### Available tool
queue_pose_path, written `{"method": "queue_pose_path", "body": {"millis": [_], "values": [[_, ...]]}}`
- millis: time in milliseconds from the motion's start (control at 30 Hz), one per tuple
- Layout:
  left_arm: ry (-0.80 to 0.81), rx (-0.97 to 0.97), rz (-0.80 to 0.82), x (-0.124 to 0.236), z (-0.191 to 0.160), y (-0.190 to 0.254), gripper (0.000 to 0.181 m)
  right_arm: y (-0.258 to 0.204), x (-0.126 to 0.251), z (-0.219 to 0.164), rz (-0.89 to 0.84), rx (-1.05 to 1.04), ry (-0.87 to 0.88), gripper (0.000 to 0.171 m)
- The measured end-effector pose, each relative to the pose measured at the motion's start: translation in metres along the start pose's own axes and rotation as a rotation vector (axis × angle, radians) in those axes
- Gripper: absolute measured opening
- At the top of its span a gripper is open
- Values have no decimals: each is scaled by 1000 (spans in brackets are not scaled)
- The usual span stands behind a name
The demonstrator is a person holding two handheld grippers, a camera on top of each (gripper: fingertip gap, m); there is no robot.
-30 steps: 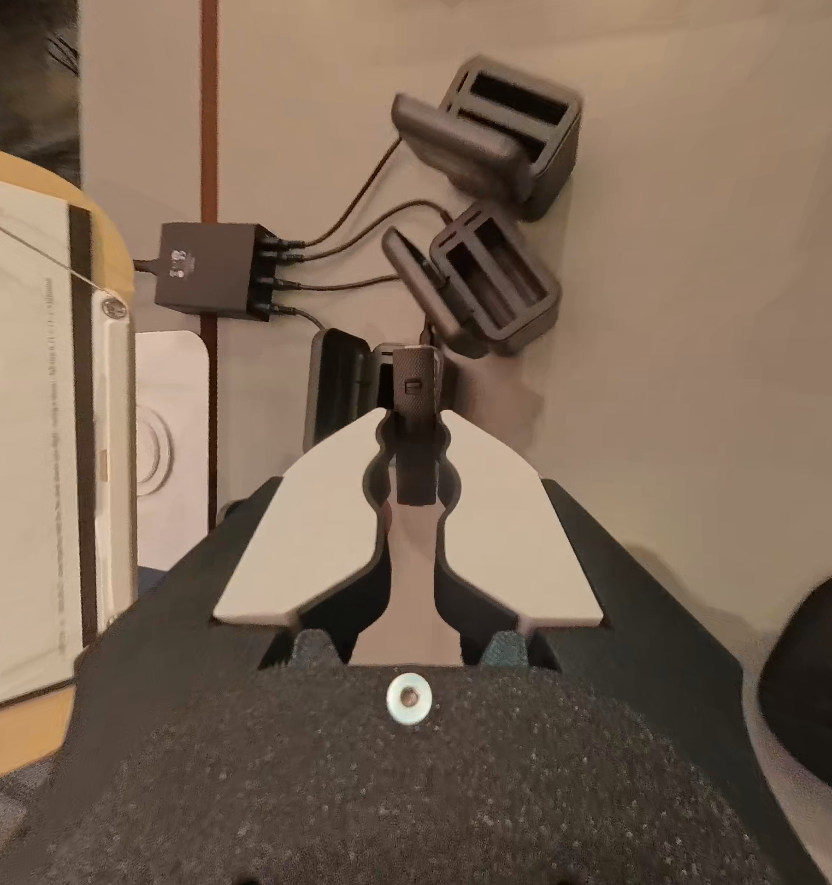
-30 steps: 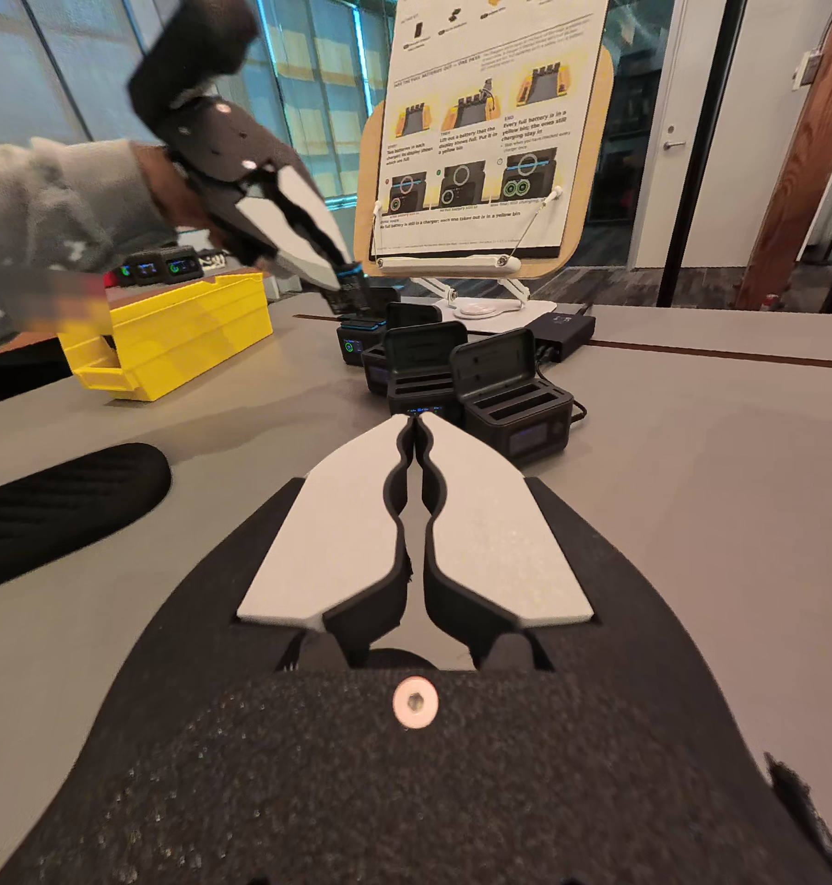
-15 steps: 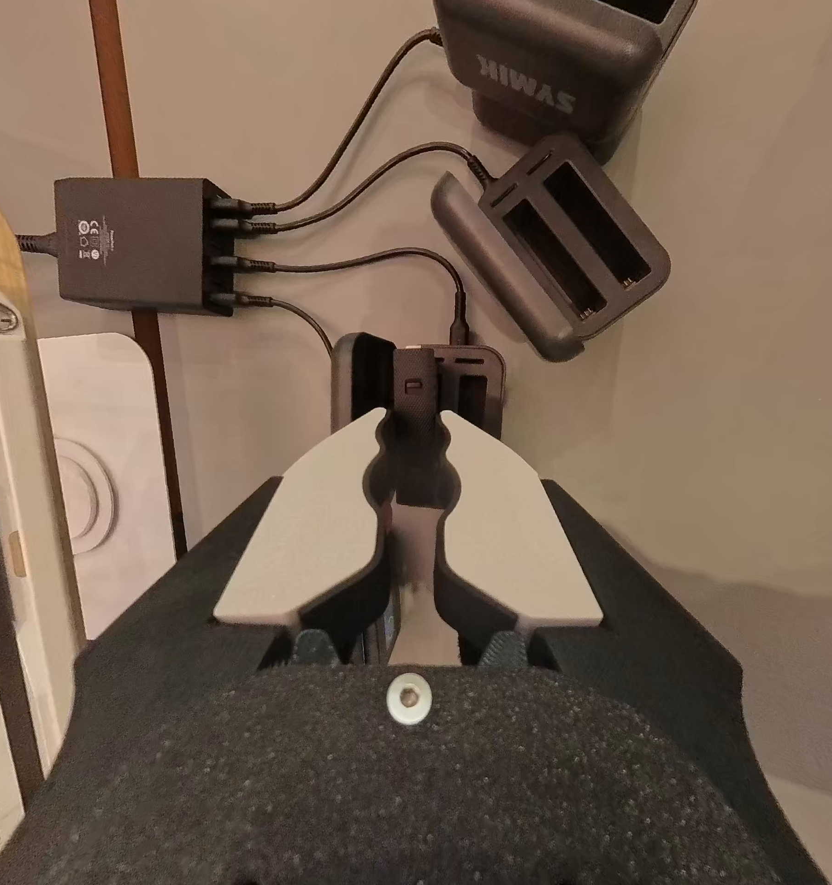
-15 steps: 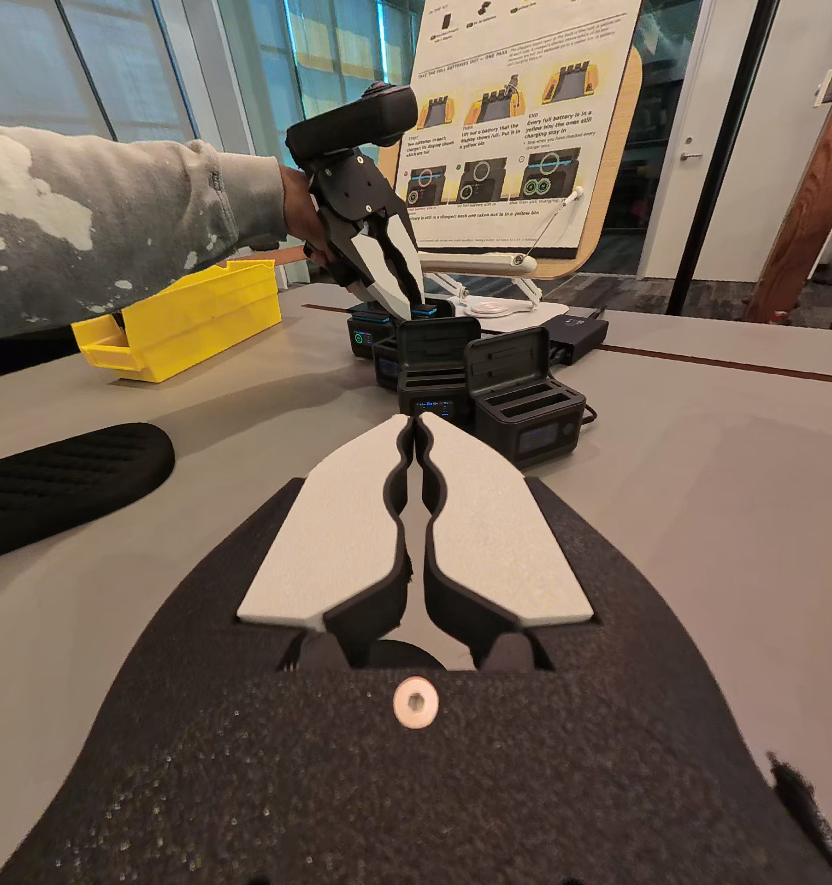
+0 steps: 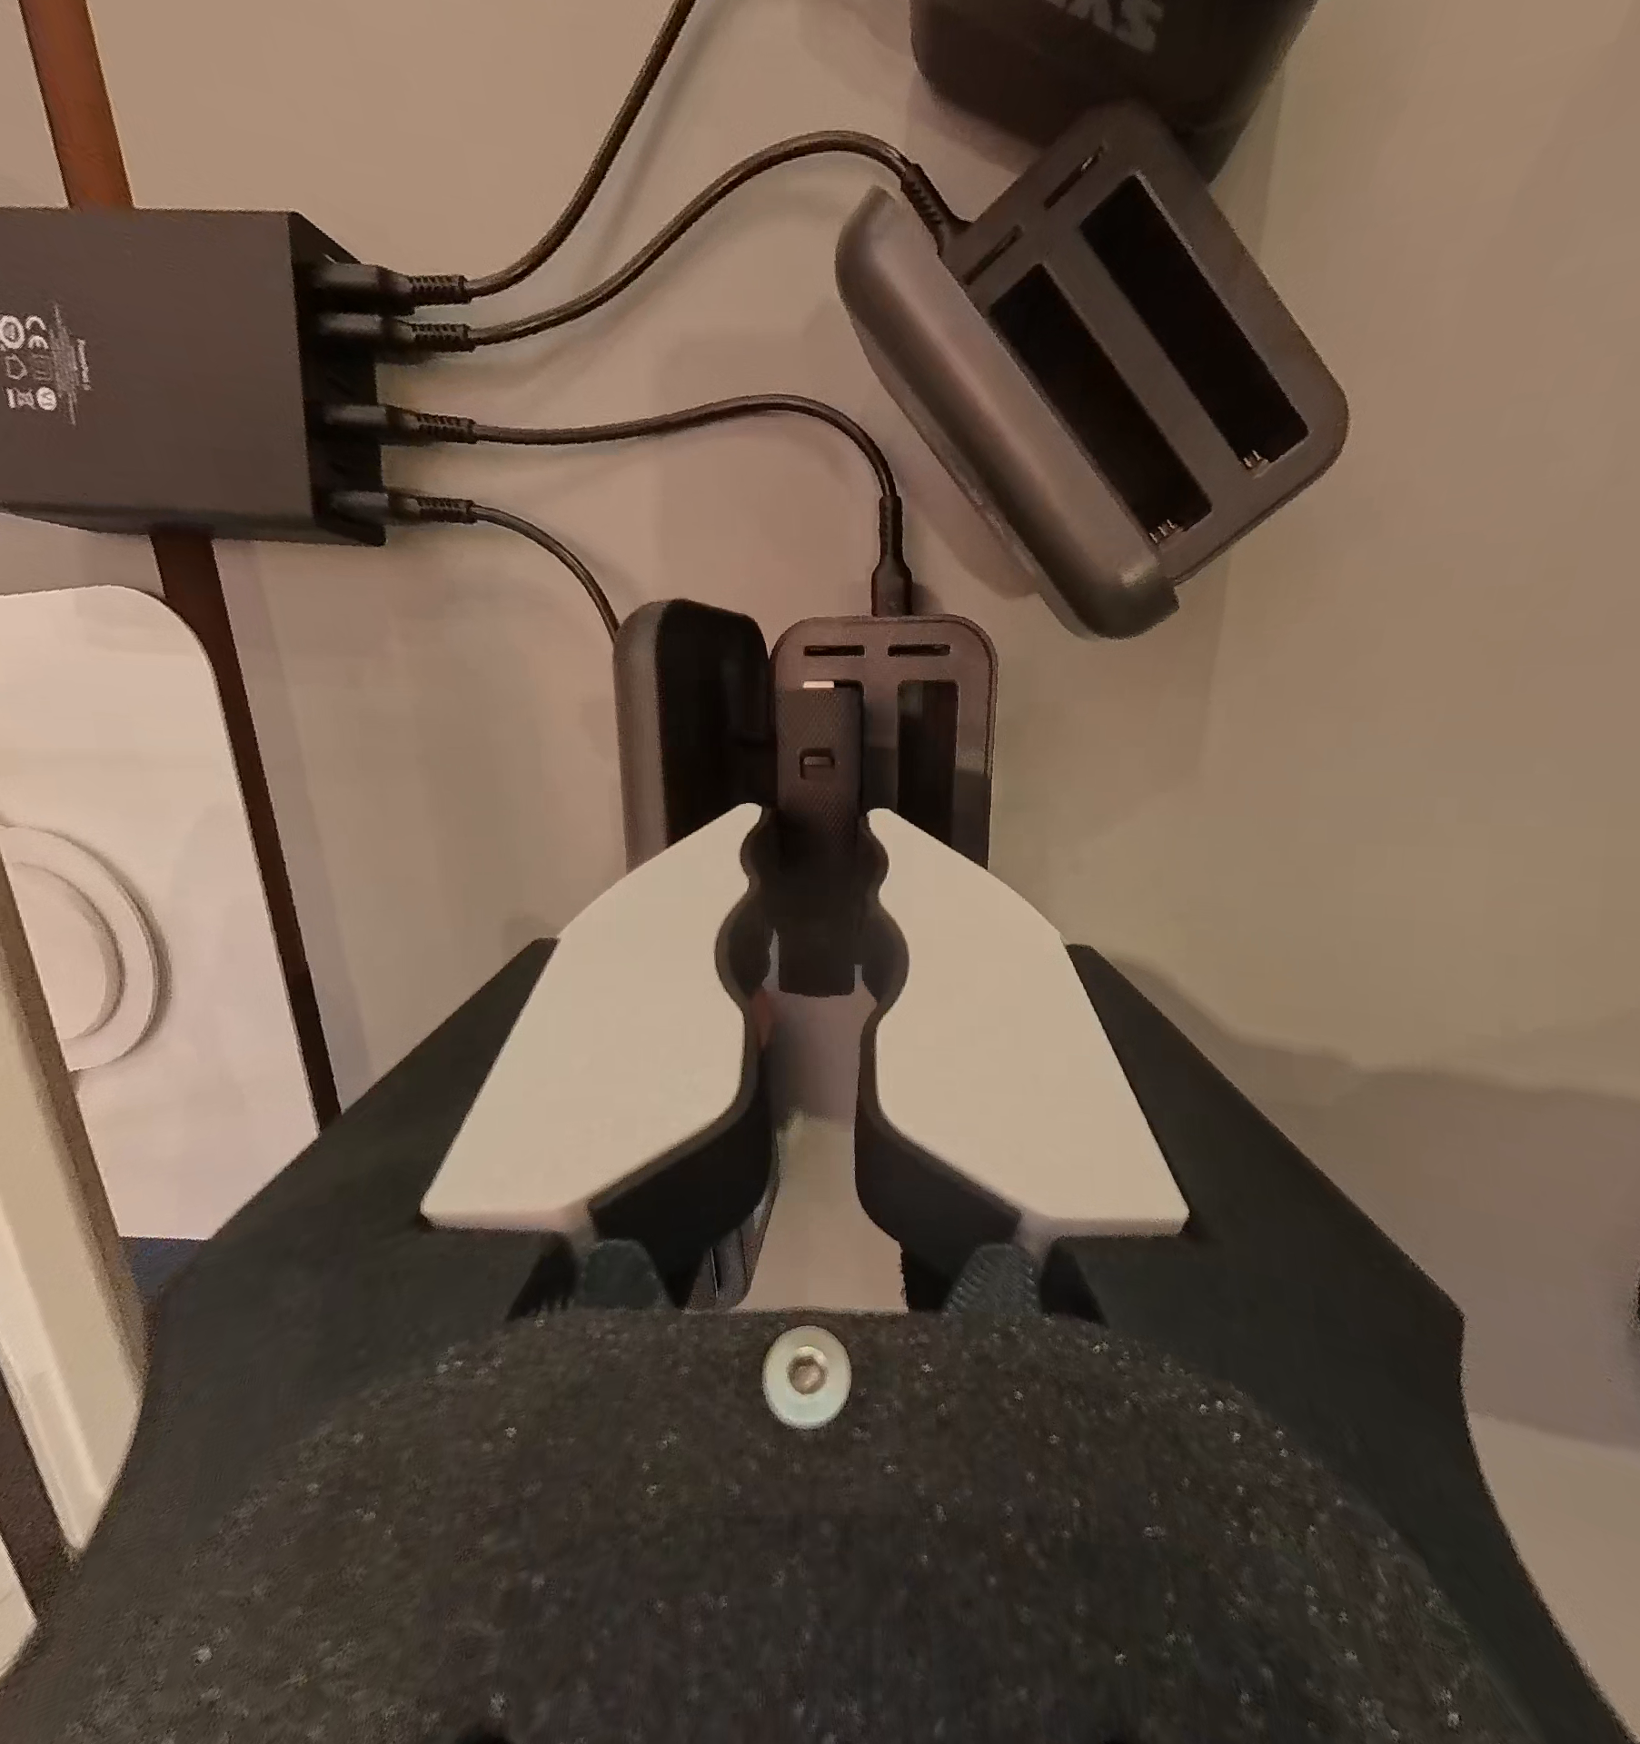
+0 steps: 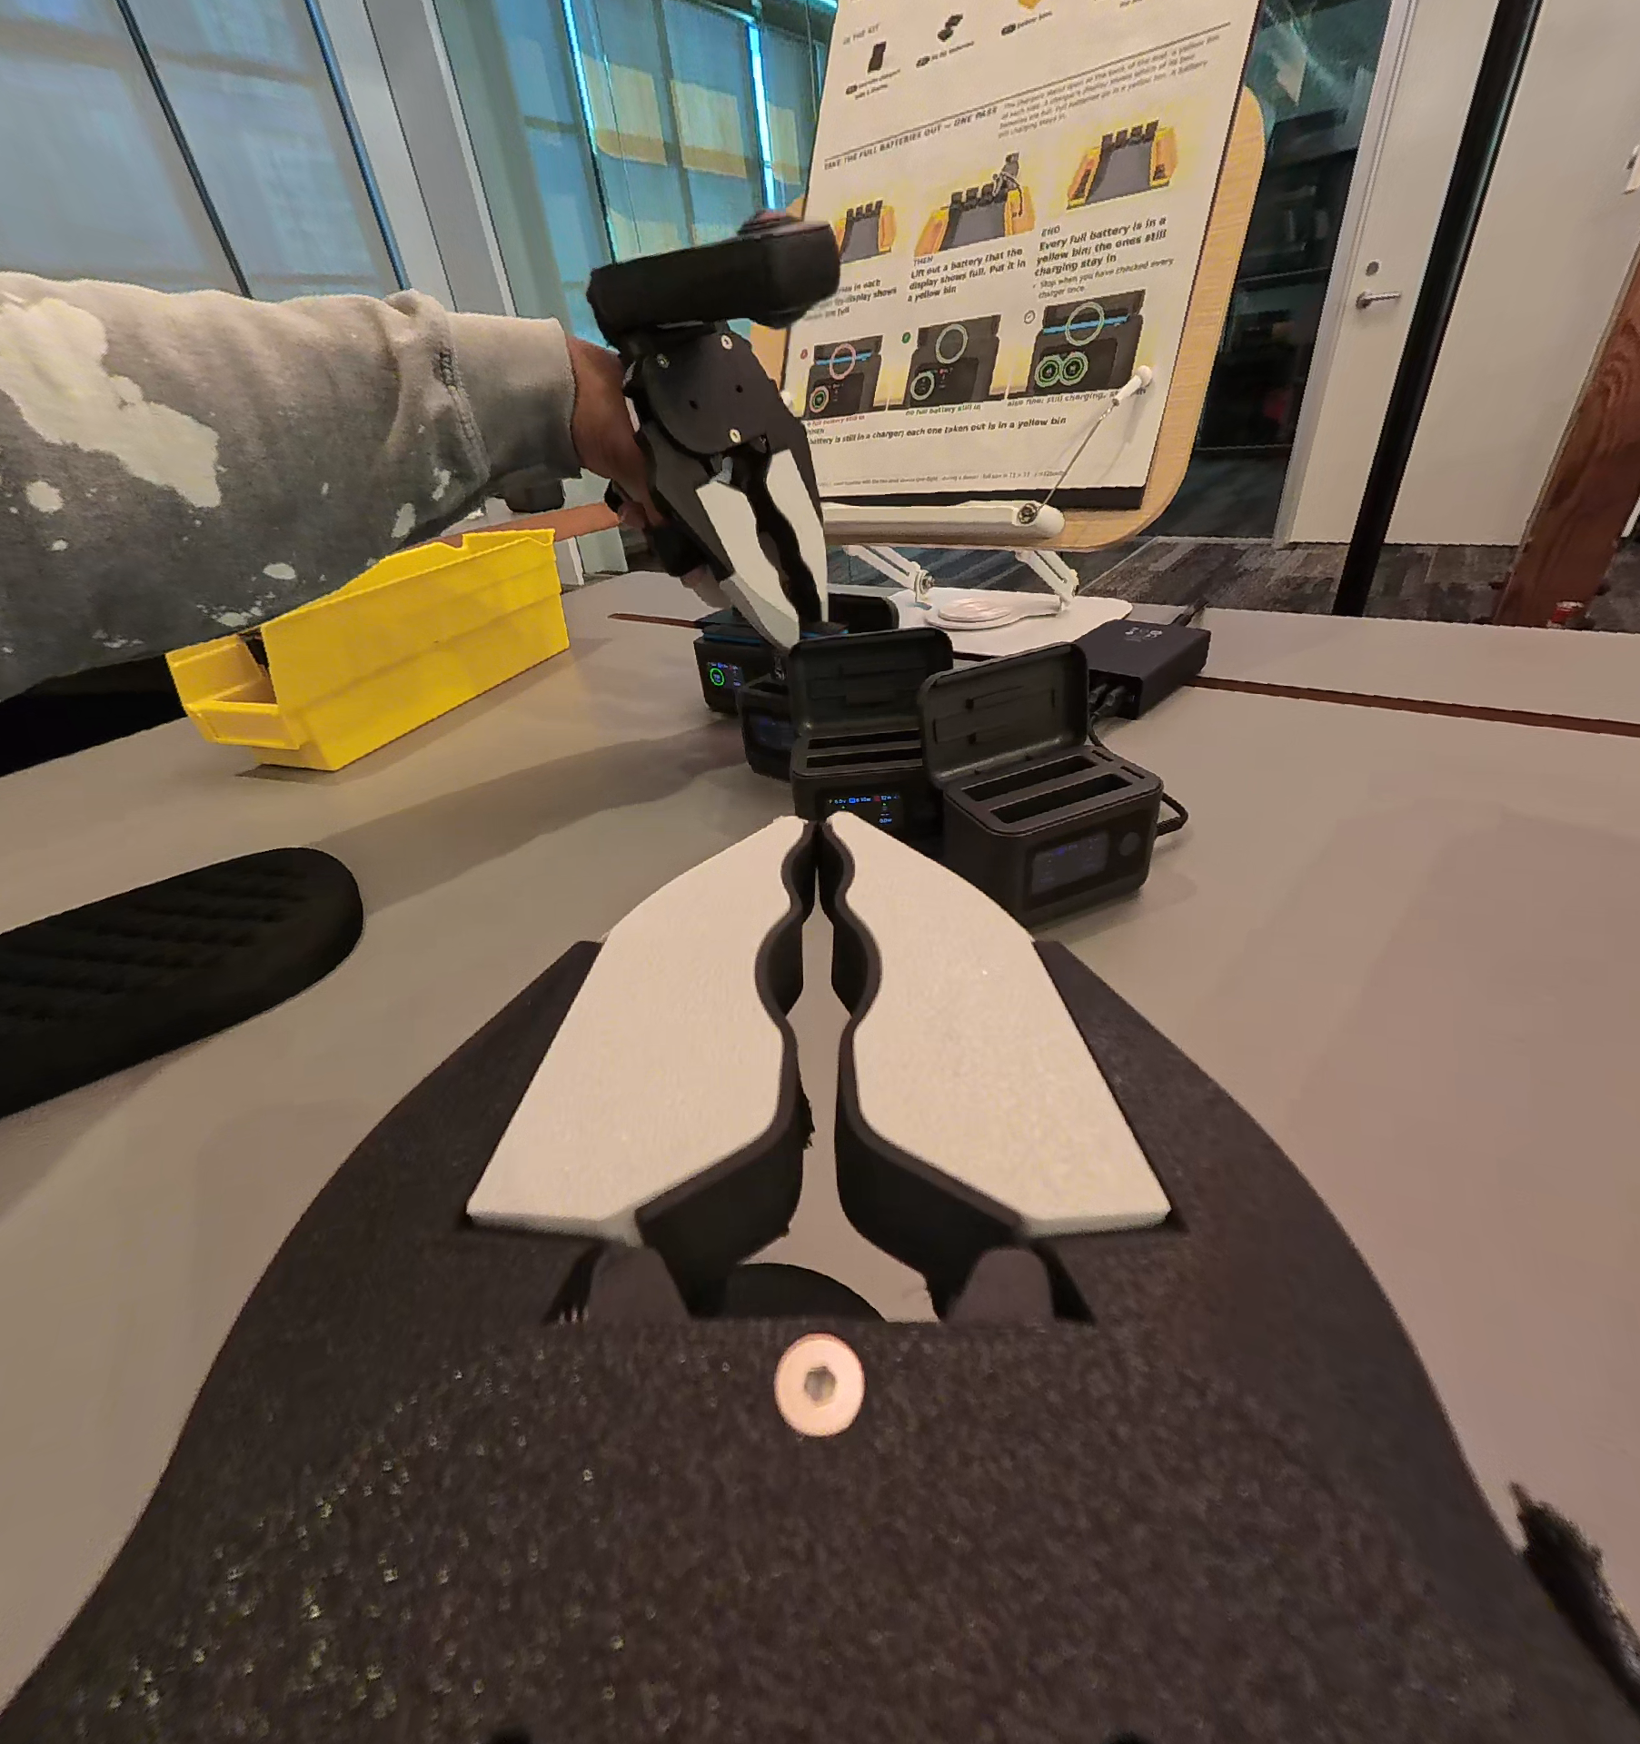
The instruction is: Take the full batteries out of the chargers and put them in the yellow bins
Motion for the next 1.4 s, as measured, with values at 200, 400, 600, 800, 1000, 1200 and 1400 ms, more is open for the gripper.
{"method": "queue_pose_path", "body": {"millis": [200,400,600,800,1000,1200,1400], "values": [[31,20,11,-6,1,1,15,-1,1,1,6,4,7,0],[51,64,-14,-4,0,8,24,-2,1,1,12,6,7,0],[31,55,37,5,-8,6,25,-2,1,1,11,11,7,0],[68,38,154,23,-4,-1,20,-4,-1,-1,17,16,-7,0],[52,-8,245,19,2,-1,17,-4,0,-1,18,20,-5,0],[-32,-48,216,4,1,4,20,-5,-1,-2,20,26,-12,0],[-84,-63,209,-4,-1,2,17,-5,0,-1,24,21,-1,0]]}}
Point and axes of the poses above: each gripper's, where its closed fingertips meet, x back along the fingers, z out of its top, y = z × x across the jaws, the point moved 1 cm from there along x, back along the fingers, and after that the axes turned 2 degrees about -x, right-handed, at the moved point
